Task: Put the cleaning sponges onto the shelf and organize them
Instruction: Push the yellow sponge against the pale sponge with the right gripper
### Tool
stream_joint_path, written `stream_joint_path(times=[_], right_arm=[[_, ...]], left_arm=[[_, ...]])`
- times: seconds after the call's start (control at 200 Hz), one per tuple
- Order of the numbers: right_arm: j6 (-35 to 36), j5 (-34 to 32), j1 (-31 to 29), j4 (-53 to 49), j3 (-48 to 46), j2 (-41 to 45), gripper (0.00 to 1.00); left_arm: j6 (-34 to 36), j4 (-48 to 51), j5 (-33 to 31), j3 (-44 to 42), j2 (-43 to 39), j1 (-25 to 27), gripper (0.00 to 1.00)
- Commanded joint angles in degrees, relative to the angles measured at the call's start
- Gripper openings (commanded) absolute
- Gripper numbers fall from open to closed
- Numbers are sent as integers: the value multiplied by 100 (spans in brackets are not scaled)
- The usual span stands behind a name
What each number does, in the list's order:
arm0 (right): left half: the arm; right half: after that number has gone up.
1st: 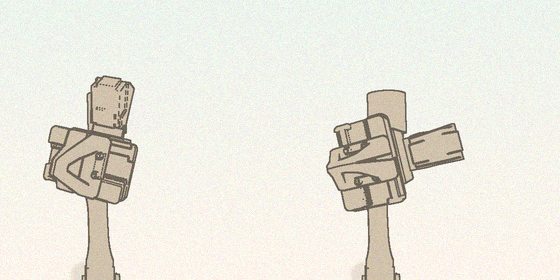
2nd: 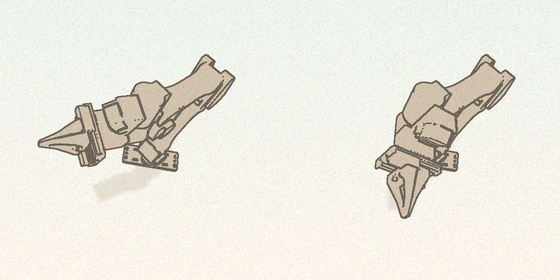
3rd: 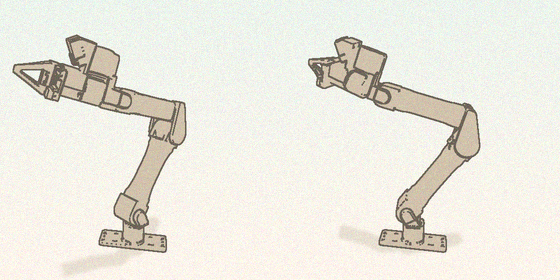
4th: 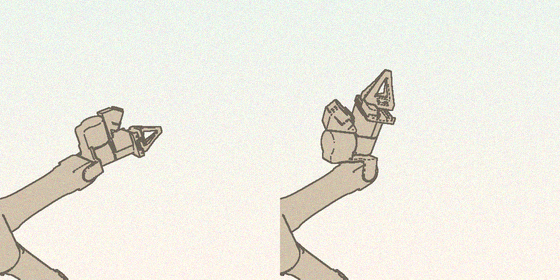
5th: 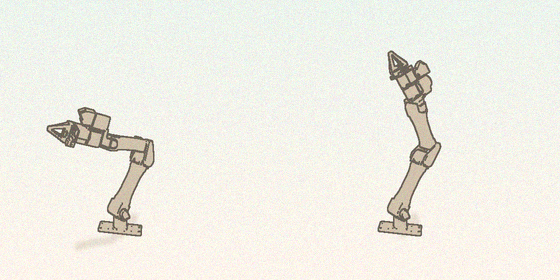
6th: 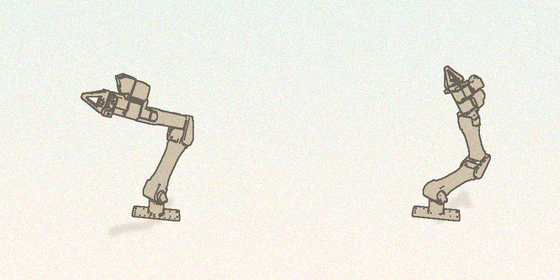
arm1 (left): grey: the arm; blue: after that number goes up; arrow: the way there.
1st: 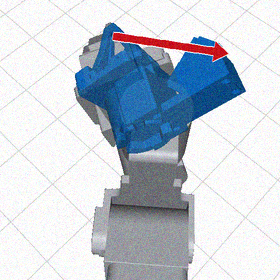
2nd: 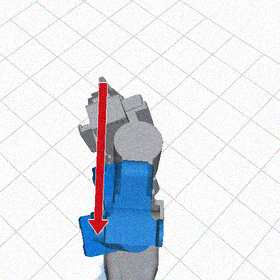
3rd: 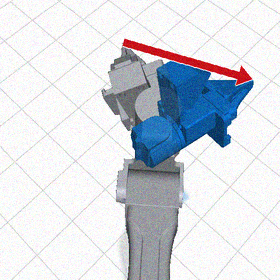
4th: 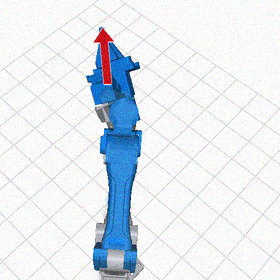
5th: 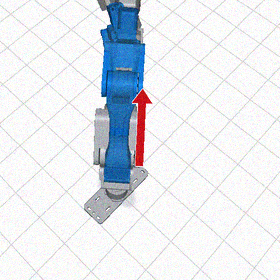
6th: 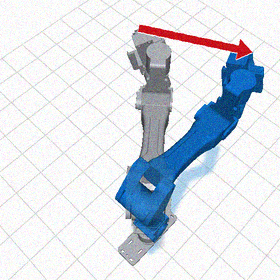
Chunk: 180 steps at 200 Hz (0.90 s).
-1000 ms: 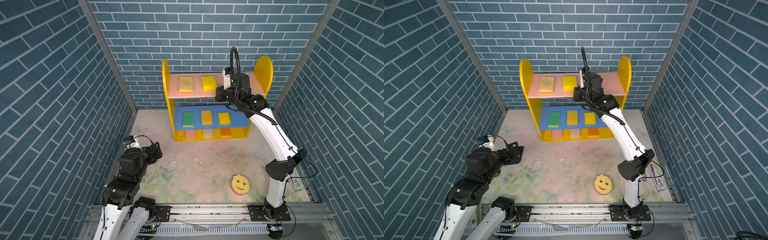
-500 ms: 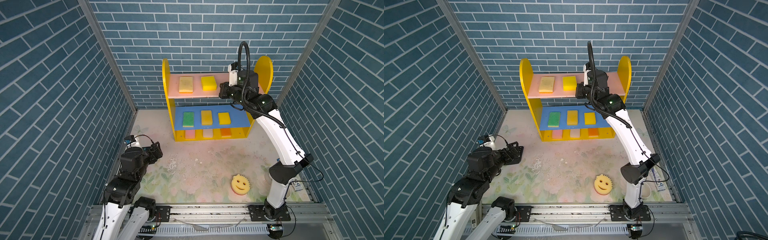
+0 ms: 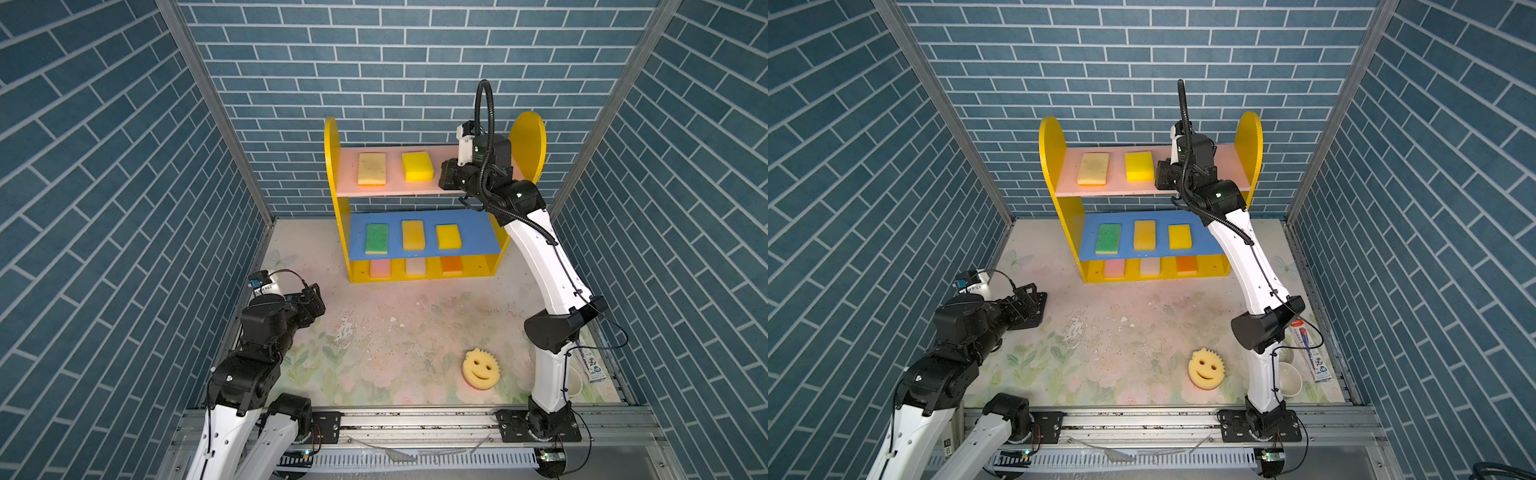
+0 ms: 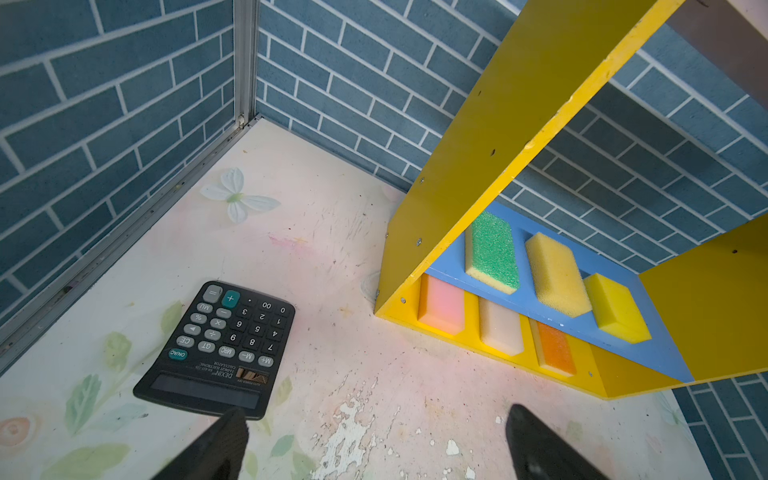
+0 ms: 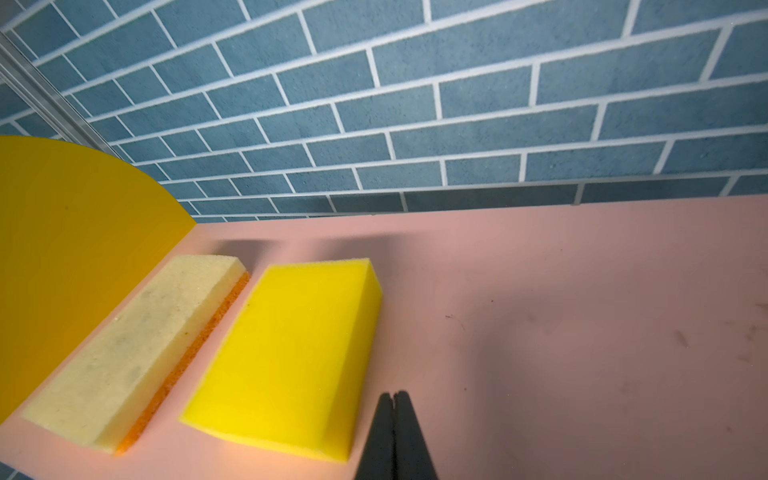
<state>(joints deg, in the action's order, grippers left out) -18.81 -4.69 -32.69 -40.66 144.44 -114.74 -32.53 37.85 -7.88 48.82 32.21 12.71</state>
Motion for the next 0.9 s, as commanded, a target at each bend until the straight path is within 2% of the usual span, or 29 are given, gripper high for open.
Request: stream_joint_path(times=[0.0, 0.265, 0.69, 0.725, 0.895], right_arm=[[-218, 450, 51, -117, 173, -91, 5], [-436, 938, 52, -143, 165, -205, 4], [-531, 935, 52, -112, 55, -163, 3], [-557, 1129, 52, -92, 43, -167, 3], [-579, 1154, 52, -82, 28, -187, 3]], left_arm=[[42, -16, -25, 31, -9, -25, 98], [29, -27, -30, -4, 1, -30, 98], [20, -44, -38, -56, -12, -24, 98], [19, -48, -38, -65, -6, -24, 98], [10, -72, -3, -57, 14, -27, 98]])
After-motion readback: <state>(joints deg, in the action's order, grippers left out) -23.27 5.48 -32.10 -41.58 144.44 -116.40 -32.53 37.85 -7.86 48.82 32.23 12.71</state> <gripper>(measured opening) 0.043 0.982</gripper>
